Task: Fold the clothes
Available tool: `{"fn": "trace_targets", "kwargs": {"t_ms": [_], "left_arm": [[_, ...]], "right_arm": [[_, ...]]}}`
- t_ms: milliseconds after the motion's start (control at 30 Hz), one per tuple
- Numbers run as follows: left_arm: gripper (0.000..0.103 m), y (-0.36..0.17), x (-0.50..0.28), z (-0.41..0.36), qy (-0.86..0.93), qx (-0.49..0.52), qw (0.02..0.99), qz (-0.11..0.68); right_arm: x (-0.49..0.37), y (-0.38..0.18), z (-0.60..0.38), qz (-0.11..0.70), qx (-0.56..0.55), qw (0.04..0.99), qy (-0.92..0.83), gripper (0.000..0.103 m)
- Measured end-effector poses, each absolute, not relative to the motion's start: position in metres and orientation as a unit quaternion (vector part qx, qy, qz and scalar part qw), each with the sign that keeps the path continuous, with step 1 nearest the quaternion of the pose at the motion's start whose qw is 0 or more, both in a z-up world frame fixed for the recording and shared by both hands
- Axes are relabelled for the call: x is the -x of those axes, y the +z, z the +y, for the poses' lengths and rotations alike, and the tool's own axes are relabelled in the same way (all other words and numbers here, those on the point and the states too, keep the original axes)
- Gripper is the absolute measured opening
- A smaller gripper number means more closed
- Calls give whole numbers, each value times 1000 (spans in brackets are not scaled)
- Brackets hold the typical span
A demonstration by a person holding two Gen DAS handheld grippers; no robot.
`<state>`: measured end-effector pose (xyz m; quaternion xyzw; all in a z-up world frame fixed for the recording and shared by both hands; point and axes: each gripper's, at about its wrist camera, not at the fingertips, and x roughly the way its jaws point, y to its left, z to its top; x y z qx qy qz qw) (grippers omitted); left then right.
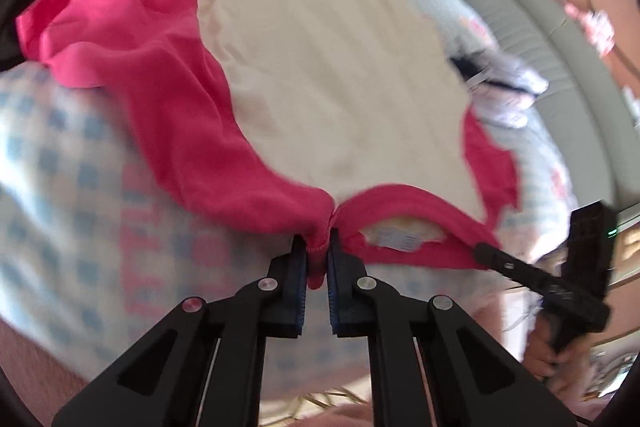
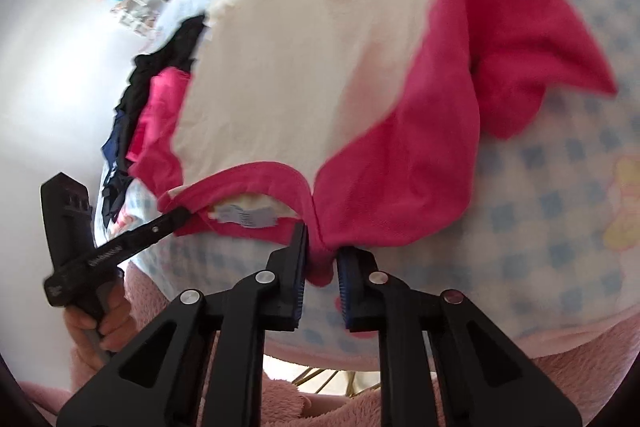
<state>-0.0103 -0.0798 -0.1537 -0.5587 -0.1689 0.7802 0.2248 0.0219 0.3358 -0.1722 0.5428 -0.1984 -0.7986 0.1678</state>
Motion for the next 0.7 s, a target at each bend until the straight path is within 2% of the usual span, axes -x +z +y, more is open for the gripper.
{"fn": "trace_targets", "kwargs": {"t_ms": [133,200,300,367,400,433,467,567,700], "left_arm": [[8,-147,0,-95,760,566,239,-210],[8,-169,3,-95,747,595,218,-201],[14,-207,8,-92,710,653,186,-185],[17,-202,4,-93,715,651,192,-168],[34,-199,1,-93,717,650,195,-159],[56,-194,0,-97,720,638,212,-175],[60,-192,2,-100,720,628,222,-193],[60,-193,9,-113,720,608,224,-248],[60,-211,26,-124,714,595,199,-310]], "right_arm": [[-25,-169,337,-182,-544,158,-804,10],[-23,-183,339,-180,-564,141,-793,10],[-22,-214,339,-176,-616,119,-759,10],[-27,-217,339,-169,-627,125,-750,10],[-30,-211,342,-172,-620,131,-754,16],[-33,-204,346,-179,-612,139,-758,20],[-35,-197,352,-189,-603,146,-761,25],[-33,-178,371,-223,-566,155,-779,27],[-18,-178,389,-267,-537,125,-791,37]]}}
